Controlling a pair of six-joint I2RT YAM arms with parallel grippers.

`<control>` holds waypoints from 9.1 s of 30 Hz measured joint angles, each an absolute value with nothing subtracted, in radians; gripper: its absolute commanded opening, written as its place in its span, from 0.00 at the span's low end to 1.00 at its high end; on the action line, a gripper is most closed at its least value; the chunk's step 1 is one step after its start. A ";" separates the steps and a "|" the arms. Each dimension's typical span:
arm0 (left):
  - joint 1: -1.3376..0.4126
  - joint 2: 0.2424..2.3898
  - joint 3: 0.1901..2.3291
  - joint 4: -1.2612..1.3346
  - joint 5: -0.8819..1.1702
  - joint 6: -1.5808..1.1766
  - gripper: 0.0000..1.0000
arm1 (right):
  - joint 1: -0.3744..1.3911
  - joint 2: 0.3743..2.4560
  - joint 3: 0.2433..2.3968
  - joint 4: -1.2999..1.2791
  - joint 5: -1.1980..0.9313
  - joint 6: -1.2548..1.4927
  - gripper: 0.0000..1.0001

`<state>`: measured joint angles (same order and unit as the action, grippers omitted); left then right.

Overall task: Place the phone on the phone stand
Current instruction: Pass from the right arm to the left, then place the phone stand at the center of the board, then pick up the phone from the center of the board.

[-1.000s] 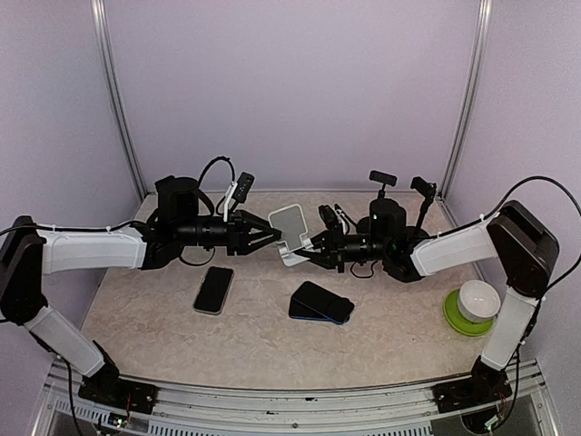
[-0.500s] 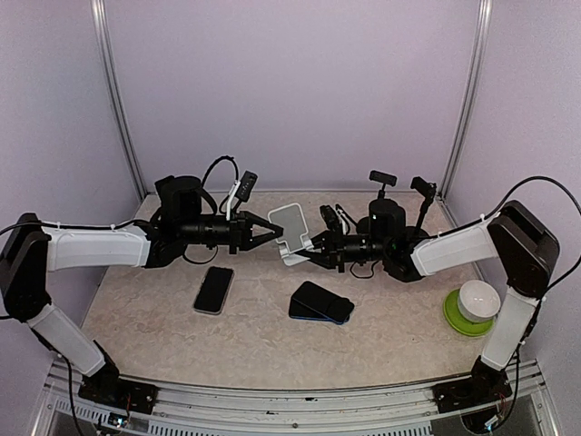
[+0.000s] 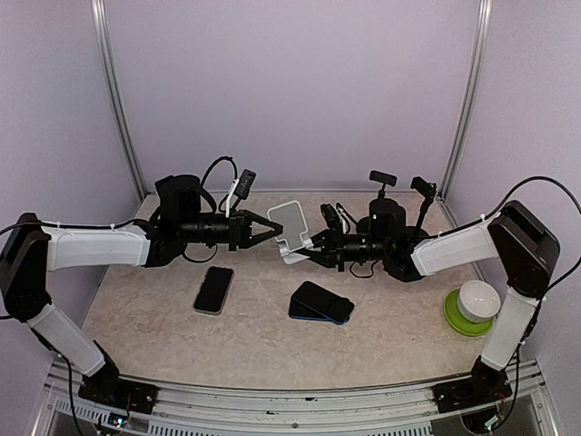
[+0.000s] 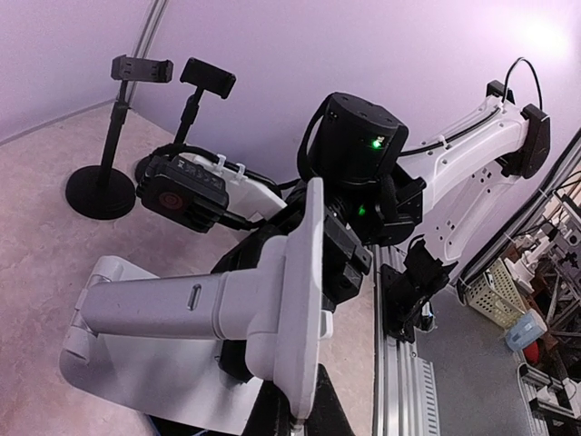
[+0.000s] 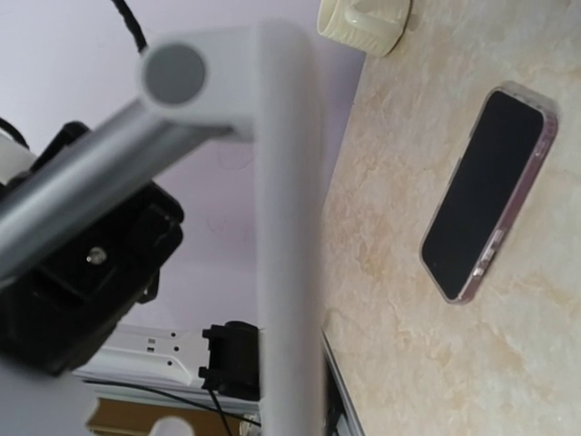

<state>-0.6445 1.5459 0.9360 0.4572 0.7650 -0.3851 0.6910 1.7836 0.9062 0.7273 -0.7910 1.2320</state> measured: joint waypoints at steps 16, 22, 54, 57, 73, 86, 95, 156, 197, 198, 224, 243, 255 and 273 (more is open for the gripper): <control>-0.638 1.527 0.938 0.420 0.738 -0.315 0.00 | 0.699 1.782 0.909 0.731 -0.769 1.248 0.00; -0.638 1.510 0.938 0.418 0.720 -0.286 0.00 | 0.704 1.782 0.921 0.736 -0.766 1.254 0.00; -0.633 1.506 0.938 0.447 0.687 -0.379 0.00 | 0.708 1.794 0.921 0.768 -0.725 1.214 0.00; -0.632 1.506 0.937 0.447 0.685 -0.385 0.00 | 0.708 1.794 0.918 0.769 -0.724 1.212 0.00; -0.638 1.504 0.938 0.436 0.634 -0.288 0.00 | 0.713 1.797 0.927 0.761 -0.717 1.247 0.00; -0.643 1.502 0.938 0.437 0.582 -0.258 0.00 | 0.713 1.812 0.942 0.769 -0.717 1.279 0.00; -0.640 1.487 0.936 0.429 0.573 -0.276 0.00 | 0.717 1.813 0.946 0.770 -0.714 1.277 0.00; -0.331 1.937 1.390 0.357 0.590 -0.206 0.00 | 0.728 1.706 0.899 0.496 -0.801 0.942 0.75; -0.194 2.330 1.653 0.171 0.624 -0.150 0.43 | 0.723 1.658 0.885 0.410 -0.807 0.873 0.75; -0.193 2.330 1.650 0.171 0.619 -0.151 0.47 | 0.723 1.658 0.885 0.409 -0.807 0.873 0.74; -0.244 1.931 1.237 0.231 0.372 -0.292 0.99 | 0.723 1.625 0.928 0.281 -0.735 0.766 1.00; -0.496 1.627 1.074 0.002 -0.052 -0.360 0.99 | 0.723 1.570 0.992 0.136 -0.609 0.678 1.00; -0.539 1.510 0.953 -0.072 -0.115 -0.404 0.99 | 0.723 1.559 0.992 0.126 -0.606 0.674 1.00; -0.632 1.540 0.811 -0.175 -0.118 -0.443 0.99 | 0.723 1.559 0.981 0.133 -0.610 0.673 1.00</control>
<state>-0.6323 1.5402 0.8112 -0.1745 -0.1181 -0.4435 0.7235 1.5589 0.9806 0.1326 -0.6102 0.6735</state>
